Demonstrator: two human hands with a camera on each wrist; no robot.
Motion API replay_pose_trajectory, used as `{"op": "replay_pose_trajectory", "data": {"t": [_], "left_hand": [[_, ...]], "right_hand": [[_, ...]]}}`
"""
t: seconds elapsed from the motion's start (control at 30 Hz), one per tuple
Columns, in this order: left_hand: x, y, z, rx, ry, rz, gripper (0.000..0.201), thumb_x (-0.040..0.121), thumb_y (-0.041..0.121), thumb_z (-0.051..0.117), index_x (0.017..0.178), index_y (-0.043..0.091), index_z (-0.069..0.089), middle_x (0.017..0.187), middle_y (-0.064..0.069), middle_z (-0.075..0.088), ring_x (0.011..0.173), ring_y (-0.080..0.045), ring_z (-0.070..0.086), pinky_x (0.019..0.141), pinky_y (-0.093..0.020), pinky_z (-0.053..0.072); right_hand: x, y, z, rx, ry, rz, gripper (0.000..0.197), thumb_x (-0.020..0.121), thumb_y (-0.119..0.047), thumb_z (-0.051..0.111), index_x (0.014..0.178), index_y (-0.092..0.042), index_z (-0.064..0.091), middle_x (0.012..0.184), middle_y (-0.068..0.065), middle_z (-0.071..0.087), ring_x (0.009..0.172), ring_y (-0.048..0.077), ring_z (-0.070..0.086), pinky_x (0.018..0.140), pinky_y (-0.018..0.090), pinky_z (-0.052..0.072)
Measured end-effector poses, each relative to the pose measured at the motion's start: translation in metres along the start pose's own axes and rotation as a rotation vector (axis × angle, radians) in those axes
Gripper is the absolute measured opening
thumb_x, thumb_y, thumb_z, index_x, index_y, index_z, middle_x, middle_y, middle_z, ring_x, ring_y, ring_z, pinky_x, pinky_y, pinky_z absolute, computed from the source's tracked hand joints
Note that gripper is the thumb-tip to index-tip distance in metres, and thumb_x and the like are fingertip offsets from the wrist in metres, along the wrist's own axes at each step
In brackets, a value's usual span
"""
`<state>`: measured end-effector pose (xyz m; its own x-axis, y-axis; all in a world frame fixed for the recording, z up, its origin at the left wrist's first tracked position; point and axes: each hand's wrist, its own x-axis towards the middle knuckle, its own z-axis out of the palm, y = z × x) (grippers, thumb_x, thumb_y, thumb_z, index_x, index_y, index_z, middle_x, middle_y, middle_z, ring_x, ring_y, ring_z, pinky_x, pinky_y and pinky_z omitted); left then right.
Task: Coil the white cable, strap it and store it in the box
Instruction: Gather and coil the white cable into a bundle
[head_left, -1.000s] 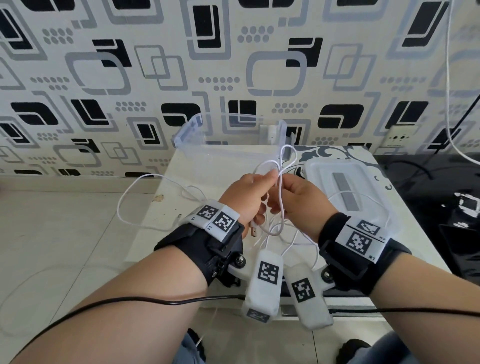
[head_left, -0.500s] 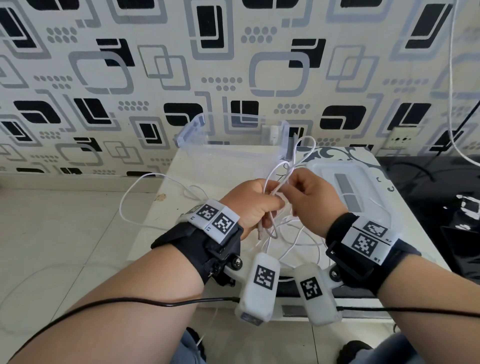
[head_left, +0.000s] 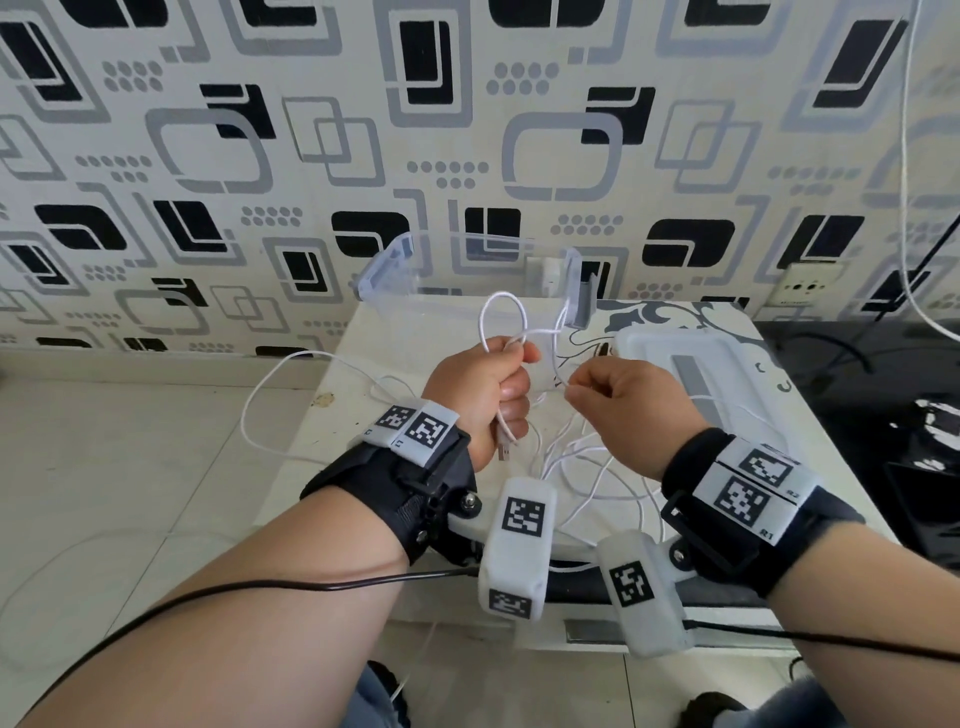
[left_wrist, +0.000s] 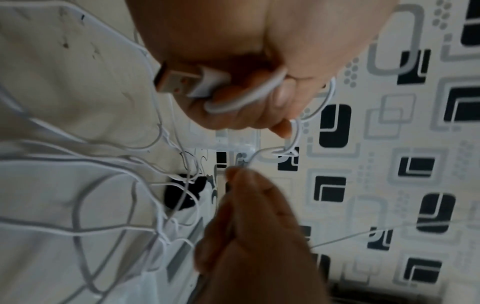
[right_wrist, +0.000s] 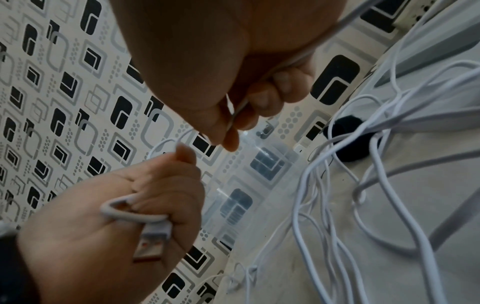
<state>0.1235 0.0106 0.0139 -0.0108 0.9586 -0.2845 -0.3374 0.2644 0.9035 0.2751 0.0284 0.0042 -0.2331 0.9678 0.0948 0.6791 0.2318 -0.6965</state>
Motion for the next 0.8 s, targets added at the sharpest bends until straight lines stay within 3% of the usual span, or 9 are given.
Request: {"op": "replay_pose_trajectory", "data": {"t": [0.13, 0.27, 0.33, 0.43, 0.5, 0.63, 0.8], "left_hand": [[-0.003, 0.005, 0.0, -0.066, -0.053, -0.022, 0.031, 0.099, 0.017, 0.036, 0.072, 0.015, 0.051, 0.038, 0.008, 0.028, 0.031, -0.006, 0.021, 0.037, -0.012, 0.02], [-0.002, 0.003, 0.003, -0.018, -0.004, -0.019, 0.031, 0.1, 0.018, 0.037, 0.071, 0.016, 0.05, 0.038, 0.008, 0.028, 0.03, -0.006, 0.021, 0.037, -0.012, 0.02], [0.0, 0.004, 0.001, -0.007, 0.044, -0.014, 0.031, 0.099, 0.02, 0.039, 0.071, 0.015, 0.05, 0.038, 0.007, 0.028, 0.031, -0.007, 0.021, 0.038, -0.012, 0.021], [-0.001, 0.002, 0.0, 0.086, 0.031, -0.001, 0.032, 0.099, 0.029, 0.042, 0.07, 0.016, 0.049, 0.039, 0.007, 0.027, 0.032, -0.008, 0.021, 0.039, -0.014, 0.021], [-0.003, -0.001, 0.003, 0.143, -0.039, -0.004, 0.033, 0.098, 0.033, 0.043, 0.071, 0.016, 0.049, 0.039, 0.007, 0.026, 0.032, -0.008, 0.021, 0.039, -0.015, 0.021], [-0.007, -0.005, 0.009, 0.155, -0.114, -0.032, 0.034, 0.097, 0.036, 0.043, 0.071, 0.016, 0.049, 0.039, 0.007, 0.026, 0.032, -0.009, 0.025, 0.039, -0.015, 0.025], [-0.006, -0.008, 0.008, 0.218, -0.098, -0.039, 0.033, 0.098, 0.032, 0.043, 0.071, 0.015, 0.051, 0.04, 0.006, 0.03, 0.034, -0.011, 0.034, 0.04, -0.019, 0.034]], "right_hand": [[0.004, 0.008, -0.003, 0.01, 0.04, 0.091, 0.018, 0.091, -0.018, 0.044, 0.082, -0.006, 0.054, 0.075, 0.01, 0.062, 0.067, 0.026, 0.056, 0.055, 0.027, 0.042], [0.006, 0.005, -0.006, 0.225, 0.138, 0.158, 0.01, 0.09, -0.018, 0.045, 0.085, -0.014, 0.053, 0.07, 0.002, 0.057, 0.058, 0.015, 0.048, 0.048, 0.02, 0.039], [0.005, 0.0, -0.008, 0.317, 0.162, 0.151, 0.015, 0.091, -0.026, 0.047, 0.09, -0.018, 0.059, 0.066, -0.001, 0.054, 0.056, 0.013, 0.046, 0.051, 0.023, 0.038], [0.003, -0.003, -0.007, 0.387, 0.095, 0.141, 0.026, 0.092, -0.03, 0.045, 0.081, -0.02, 0.066, 0.054, -0.007, 0.045, 0.049, 0.011, 0.04, 0.054, 0.024, 0.037], [0.001, -0.004, -0.005, 0.396, 0.018, 0.136, 0.026, 0.091, -0.026, 0.047, 0.073, -0.021, 0.065, 0.051, -0.004, 0.047, 0.047, 0.01, 0.042, 0.054, 0.024, 0.038], [0.0, -0.004, -0.003, 0.442, -0.011, 0.164, 0.023, 0.089, -0.019, 0.052, 0.072, -0.018, 0.068, 0.062, -0.003, 0.058, 0.054, 0.007, 0.052, 0.057, 0.023, 0.043], [-0.002, -0.004, -0.001, 0.453, -0.01, 0.181, 0.019, 0.084, -0.023, 0.063, 0.07, -0.011, 0.069, 0.057, -0.003, 0.054, 0.051, 0.009, 0.046, 0.053, 0.02, 0.038]]}}
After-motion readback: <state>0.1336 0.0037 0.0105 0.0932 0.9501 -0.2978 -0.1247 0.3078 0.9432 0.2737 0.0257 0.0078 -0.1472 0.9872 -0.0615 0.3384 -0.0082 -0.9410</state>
